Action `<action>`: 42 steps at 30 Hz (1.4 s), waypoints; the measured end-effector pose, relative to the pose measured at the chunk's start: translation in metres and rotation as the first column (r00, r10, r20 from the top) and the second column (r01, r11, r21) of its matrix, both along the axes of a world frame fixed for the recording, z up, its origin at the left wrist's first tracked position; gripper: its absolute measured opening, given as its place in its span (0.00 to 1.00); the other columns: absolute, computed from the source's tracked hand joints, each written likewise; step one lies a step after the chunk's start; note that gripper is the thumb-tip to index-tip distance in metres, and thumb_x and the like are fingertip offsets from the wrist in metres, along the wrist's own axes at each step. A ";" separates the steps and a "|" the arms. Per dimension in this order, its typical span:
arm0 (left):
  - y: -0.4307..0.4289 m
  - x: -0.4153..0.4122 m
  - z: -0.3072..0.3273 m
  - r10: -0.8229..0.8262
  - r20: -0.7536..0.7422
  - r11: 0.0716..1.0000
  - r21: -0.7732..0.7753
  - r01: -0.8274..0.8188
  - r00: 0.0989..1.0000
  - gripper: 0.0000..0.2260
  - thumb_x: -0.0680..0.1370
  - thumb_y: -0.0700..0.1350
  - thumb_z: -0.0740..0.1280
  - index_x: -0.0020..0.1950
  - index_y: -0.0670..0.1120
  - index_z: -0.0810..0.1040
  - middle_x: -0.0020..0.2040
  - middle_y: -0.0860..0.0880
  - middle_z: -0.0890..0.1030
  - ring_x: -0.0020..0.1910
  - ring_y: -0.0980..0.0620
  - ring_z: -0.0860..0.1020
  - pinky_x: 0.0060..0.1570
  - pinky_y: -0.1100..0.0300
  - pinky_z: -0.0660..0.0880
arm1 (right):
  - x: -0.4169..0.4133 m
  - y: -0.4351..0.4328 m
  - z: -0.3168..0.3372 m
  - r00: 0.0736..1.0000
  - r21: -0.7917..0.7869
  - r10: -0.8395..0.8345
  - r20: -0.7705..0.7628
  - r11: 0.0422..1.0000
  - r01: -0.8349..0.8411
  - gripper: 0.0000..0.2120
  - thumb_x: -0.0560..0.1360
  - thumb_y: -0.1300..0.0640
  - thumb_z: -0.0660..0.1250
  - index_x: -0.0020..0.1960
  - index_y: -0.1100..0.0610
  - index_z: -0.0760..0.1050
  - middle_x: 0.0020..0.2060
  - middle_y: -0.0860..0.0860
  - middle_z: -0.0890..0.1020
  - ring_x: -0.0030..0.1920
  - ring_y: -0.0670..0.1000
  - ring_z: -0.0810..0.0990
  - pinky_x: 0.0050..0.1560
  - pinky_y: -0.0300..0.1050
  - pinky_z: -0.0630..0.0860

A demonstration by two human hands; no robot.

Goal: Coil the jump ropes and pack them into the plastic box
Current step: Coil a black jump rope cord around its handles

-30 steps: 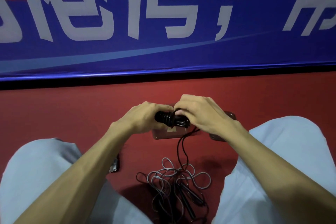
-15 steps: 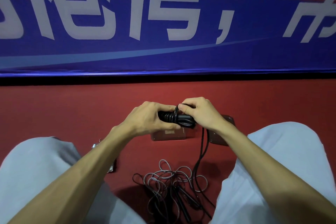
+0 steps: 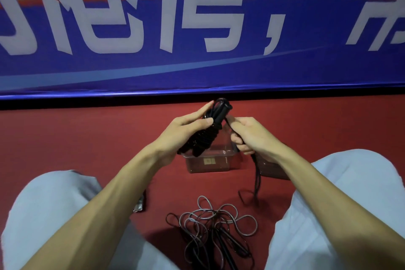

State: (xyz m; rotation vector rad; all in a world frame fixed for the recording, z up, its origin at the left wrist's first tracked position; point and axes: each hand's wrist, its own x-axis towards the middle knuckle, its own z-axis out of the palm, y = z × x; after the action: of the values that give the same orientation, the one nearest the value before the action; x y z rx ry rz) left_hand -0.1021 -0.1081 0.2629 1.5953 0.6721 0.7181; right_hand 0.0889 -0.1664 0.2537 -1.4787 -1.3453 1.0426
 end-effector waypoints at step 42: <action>-0.004 0.001 -0.011 0.217 -0.658 0.872 0.463 0.161 0.721 0.39 0.56 0.78 0.65 0.65 0.66 0.75 0.61 0.64 0.80 0.61 0.58 0.77 0.60 0.51 0.75 | 0.000 -0.002 -0.009 0.952 0.099 -0.149 0.269 0.987 0.126 0.06 0.71 0.54 0.75 0.37 0.54 0.82 0.25 0.46 0.80 0.23 0.41 0.74 0.24 0.32 0.64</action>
State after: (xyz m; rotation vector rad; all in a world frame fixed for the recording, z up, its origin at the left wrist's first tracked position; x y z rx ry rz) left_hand -0.1012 -0.1118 0.2522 2.3848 1.1251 0.2787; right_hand 0.0891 -0.1686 0.2442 -1.6765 -1.4341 0.7035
